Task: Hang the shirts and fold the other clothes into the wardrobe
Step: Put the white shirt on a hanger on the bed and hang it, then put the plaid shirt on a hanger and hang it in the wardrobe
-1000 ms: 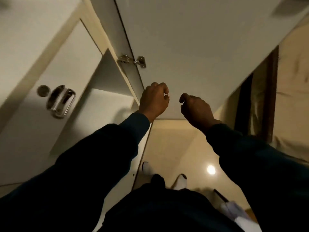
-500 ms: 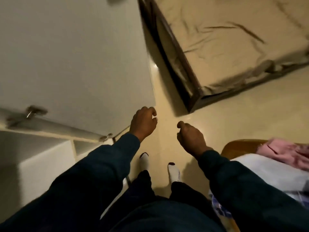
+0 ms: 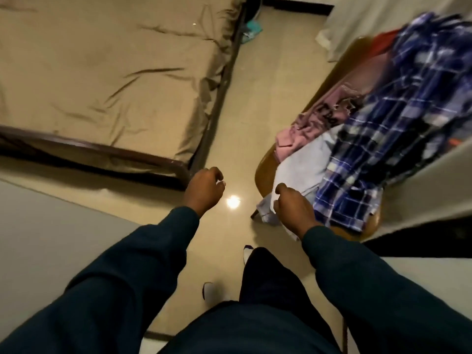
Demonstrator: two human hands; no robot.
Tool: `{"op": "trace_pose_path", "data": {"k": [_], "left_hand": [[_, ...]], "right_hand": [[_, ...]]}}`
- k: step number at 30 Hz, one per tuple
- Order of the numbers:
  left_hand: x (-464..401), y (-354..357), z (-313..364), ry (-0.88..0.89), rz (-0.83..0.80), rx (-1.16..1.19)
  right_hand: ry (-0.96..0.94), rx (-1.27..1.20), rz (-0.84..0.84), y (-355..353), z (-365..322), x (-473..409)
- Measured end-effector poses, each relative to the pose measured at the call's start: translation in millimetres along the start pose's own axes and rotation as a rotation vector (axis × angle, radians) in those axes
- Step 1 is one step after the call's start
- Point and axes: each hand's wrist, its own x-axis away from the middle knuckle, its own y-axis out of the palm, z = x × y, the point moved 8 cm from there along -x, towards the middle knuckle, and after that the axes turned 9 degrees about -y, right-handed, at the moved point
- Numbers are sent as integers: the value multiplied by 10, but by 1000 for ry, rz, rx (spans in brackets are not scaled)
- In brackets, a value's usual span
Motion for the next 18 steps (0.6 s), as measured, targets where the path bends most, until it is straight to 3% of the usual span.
{"op": "trace_pose_path", "data": {"k": [7,18], "left_hand": [[-211,455,1069,253,-128,-105],[-1219,892,2689,403,-216,-150]], "right_hand": [[209,-96,126,-255,751,145],[388,-166,257,-1113,1935,-658]]}}
